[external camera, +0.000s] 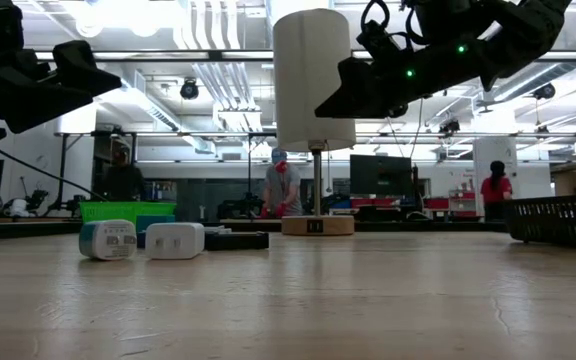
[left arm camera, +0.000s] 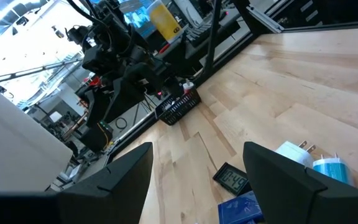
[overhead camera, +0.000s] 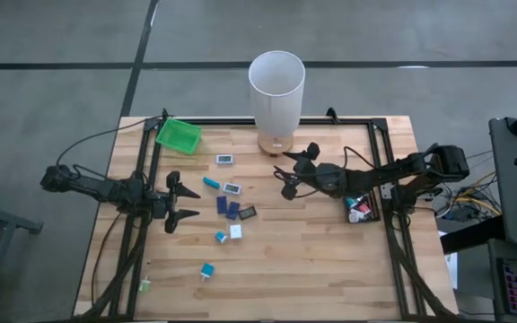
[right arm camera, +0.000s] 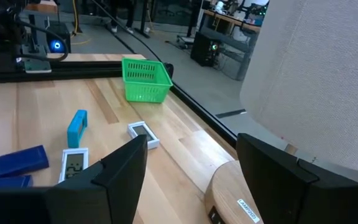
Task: Pick & Place Office items
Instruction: Put the top blue charger adapter into the black bin
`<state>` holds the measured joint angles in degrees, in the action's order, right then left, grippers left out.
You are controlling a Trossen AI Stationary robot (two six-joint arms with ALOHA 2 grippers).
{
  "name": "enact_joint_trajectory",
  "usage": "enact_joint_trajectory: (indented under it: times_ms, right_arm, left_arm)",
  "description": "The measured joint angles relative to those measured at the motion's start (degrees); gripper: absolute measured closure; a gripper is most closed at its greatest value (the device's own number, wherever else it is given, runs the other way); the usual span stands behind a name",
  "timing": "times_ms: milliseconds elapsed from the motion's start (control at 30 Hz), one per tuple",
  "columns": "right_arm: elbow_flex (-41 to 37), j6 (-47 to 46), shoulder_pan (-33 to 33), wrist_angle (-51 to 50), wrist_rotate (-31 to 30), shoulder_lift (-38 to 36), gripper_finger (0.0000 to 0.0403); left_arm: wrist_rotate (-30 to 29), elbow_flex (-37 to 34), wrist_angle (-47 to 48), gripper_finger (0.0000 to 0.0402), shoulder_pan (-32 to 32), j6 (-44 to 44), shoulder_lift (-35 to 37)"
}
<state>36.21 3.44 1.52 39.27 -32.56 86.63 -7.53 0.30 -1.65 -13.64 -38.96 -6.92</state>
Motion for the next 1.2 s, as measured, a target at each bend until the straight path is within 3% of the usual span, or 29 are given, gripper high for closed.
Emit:
enact_joint_trajectory:
  times_ms: [433,600,767,1200]
  right_arm:
    - [0.0,0.0,0.0,0.0,-0.04,0.05,0.0161]
    - [0.0,0.01,0.0,0.01,-0.04,0.07,0.0156]
    - [0.0,0.01,-0.01,0.0,-0.09,0.07,0.0154]
    - [0.0,0.01,0.0,0.01,-0.1,0.07,0.0153]
  left_arm:
    - [0.01,0.0,-0.17,0.0145,-0.01,-1.47,-0.09]
    - [-3.48,0.02,-1.33,0.0145,0.01,7.29,-0.09]
    - [-3.71,2.55,-1.7,0.0145,0.01,8.07,-1.35]
    - [-2.78,7.71,-2.71,0.0145,0.04,16.49,-19.98]
